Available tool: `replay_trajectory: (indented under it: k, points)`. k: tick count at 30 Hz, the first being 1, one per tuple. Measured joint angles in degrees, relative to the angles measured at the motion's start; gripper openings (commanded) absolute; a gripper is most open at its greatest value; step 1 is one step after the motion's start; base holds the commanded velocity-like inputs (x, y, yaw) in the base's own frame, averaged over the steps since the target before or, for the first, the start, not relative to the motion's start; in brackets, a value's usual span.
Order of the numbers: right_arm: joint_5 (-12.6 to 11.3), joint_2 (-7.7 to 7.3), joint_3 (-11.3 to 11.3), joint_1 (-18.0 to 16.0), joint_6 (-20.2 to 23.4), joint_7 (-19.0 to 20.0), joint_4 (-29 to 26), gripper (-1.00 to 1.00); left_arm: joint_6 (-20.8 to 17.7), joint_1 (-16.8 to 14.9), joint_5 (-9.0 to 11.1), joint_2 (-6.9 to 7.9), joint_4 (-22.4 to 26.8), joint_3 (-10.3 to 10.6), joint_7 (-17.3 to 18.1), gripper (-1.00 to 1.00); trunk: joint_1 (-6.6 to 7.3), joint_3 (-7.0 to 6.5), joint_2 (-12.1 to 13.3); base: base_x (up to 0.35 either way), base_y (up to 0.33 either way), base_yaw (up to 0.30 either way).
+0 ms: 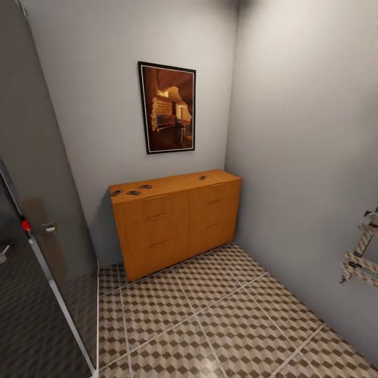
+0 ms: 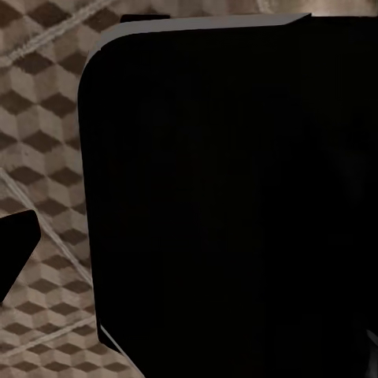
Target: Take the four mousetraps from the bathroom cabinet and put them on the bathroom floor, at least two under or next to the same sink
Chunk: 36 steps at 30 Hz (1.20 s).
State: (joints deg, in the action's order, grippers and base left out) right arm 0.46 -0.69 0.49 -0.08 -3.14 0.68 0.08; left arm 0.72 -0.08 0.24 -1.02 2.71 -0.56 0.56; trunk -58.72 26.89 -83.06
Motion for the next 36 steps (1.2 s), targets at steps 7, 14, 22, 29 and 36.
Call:
replay_trajectory:
  k: [7, 14, 22, 29, 36]
  points:
    - [-0.05, 0.0, 0.0, 0.0, 0.1, -0.37, 0.0, 1.0, -0.06, 0.0, 0.25, 0.05, -0.04, -0.06, -0.05, 1.0, 0.02, 0.0, 0.0, 0.246, 0.0, -0.032]
    - [-0.06, 0.06, 0.0, 0.0, 0.14, -0.51, 0.0, 1.0, -0.08, 0.0, 1.05, 0.08, -0.07, -0.05, -0.07, 1.0, 0.02, 0.0, 0.0, 0.303, 0.0, -0.008]
    - [-0.06, 0.14, 0.02, 0.0, 0.15, -0.55, 0.0, 1.0, -0.14, 0.0, 2.22, 0.13, -0.07, -0.02, -0.08, 1.0, 0.02, 0.0, 0.0, 0.319, 0.0, -0.002]
    - [-0.06, 0.22, 0.06, 0.0, 0.15, -0.58, 0.0, 1.0, -0.15, 0.0, 2.64, 0.14, -0.07, -0.02, -0.06, 1.0, 0.02, 0.0, 0.0, 0.323, 0.0, 0.0]
    - [-0.06, 0.25, 0.06, 0.0, 0.15, -0.59, 0.0, 1.0, -0.16, 0.0, 2.75, 0.15, -0.09, -0.02, -0.07, 1.0, 0.02, 0.0, 0.0, 0.324, 0.0, 0.0]
